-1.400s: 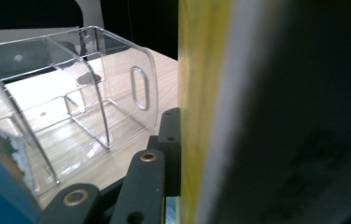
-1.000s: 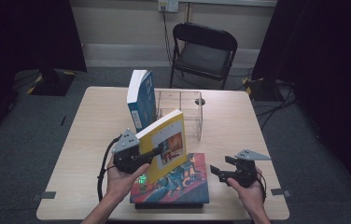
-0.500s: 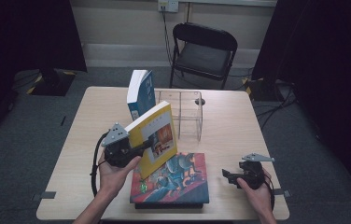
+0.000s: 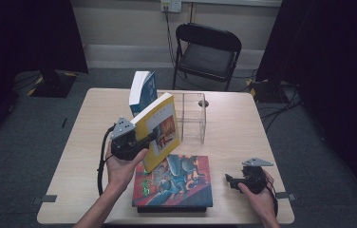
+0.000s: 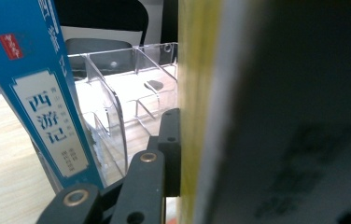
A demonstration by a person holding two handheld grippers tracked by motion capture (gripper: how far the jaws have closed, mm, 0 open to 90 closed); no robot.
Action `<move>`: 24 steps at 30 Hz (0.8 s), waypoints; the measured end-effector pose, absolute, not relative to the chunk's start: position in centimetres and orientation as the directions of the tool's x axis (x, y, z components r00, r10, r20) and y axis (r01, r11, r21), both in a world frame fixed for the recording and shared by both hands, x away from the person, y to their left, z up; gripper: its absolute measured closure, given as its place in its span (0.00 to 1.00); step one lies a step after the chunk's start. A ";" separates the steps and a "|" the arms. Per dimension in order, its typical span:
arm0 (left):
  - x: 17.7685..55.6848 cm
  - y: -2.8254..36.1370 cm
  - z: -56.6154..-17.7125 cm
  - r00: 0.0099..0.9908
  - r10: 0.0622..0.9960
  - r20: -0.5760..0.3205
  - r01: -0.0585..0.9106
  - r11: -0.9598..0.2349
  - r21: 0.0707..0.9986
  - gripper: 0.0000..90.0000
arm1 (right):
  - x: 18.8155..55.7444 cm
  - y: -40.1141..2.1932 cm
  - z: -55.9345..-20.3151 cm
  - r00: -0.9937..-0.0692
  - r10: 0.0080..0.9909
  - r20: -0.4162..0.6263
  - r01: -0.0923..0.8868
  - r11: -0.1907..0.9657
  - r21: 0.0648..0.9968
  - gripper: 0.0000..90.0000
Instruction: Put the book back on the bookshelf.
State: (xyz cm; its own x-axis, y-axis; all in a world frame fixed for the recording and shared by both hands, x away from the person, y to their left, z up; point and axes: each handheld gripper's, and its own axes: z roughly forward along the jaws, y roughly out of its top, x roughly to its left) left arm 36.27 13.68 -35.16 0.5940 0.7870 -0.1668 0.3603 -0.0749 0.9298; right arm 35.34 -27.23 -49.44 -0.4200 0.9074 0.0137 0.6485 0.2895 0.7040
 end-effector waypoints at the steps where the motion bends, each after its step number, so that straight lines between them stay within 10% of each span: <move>1: 36.4 13.6 -35.1 0.591 0.790 -0.163 0.358 -0.076 0.931 0.84 | 35.2 -27.1 -49.6 -0.424 0.906 -0.008 0.634 0.303 0.711 0.15; 24: 40.1 11.6 -35.0 0.525 0.837 -0.154 0.357 -0.052 0.933 0.84 | 35.1 -27.1 -50.0 -0.416 0.909 -0.010 0.614 0.289 0.734 0.14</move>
